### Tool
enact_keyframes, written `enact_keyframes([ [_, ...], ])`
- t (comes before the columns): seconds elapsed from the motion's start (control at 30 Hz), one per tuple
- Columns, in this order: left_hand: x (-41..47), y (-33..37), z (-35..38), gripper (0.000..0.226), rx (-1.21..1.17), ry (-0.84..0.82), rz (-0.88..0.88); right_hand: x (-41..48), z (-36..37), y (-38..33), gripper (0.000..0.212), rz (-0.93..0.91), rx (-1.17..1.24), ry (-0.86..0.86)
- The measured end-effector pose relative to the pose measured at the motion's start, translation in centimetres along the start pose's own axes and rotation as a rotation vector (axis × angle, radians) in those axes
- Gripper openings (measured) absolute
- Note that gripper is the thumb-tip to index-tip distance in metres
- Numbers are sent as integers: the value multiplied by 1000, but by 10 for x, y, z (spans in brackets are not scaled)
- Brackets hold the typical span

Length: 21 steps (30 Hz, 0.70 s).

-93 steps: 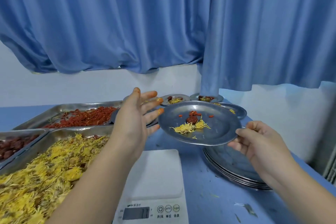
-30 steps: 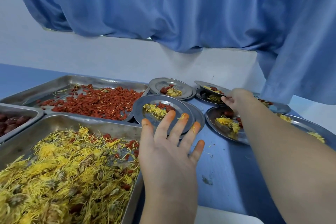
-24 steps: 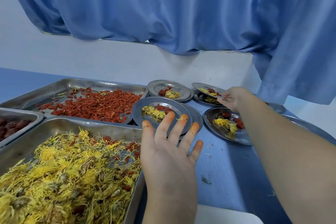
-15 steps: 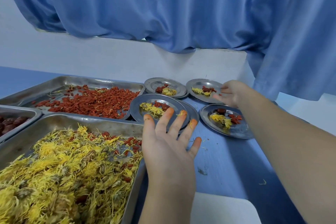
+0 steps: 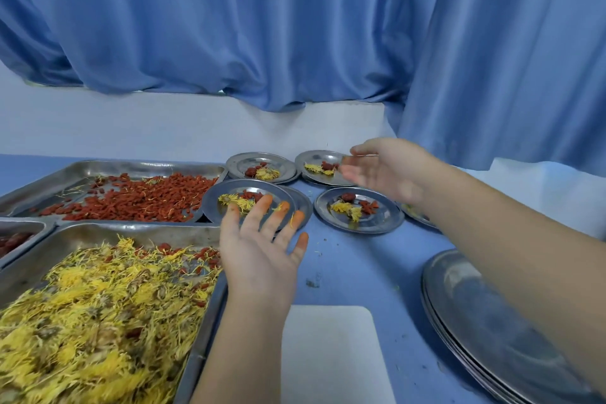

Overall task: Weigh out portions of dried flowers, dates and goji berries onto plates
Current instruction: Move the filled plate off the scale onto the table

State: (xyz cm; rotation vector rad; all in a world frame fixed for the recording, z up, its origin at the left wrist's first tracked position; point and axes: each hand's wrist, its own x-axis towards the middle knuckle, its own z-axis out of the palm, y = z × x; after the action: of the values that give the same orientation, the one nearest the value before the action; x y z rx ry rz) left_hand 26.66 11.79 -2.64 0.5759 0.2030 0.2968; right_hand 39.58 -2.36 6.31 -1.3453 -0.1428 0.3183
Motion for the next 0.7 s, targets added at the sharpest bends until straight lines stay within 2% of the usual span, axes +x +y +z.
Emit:
enact_keyframes([
  [0.17,-6,5,11,53,77,-103,11,-99,-25,10,10,-101,79,31],
  [0.27,-8,10,18,52,62,-200,34,-155,-50,21,11,-230,85,132],
  [0.4,-18,9,32,49,135,-308,1,-208,-77,48,13,-291,69,241],
  [0.43,-22,7,36,50,173,-328,-12,-216,-81,58,18,-342,-15,302],
  [0.47,-26,4,40,50,210,-350,-22,-221,-86,70,24,-431,-196,382],
  [0.57,-39,-2,58,50,289,-443,-30,-230,-96,94,20,-675,-965,515],
  [0.6,-45,-4,64,50,306,-481,-25,-231,-98,98,18,-707,-1080,518],
  [0.7,-64,-11,84,49,364,-572,3,-229,-100,99,13,-699,-1118,512],
])
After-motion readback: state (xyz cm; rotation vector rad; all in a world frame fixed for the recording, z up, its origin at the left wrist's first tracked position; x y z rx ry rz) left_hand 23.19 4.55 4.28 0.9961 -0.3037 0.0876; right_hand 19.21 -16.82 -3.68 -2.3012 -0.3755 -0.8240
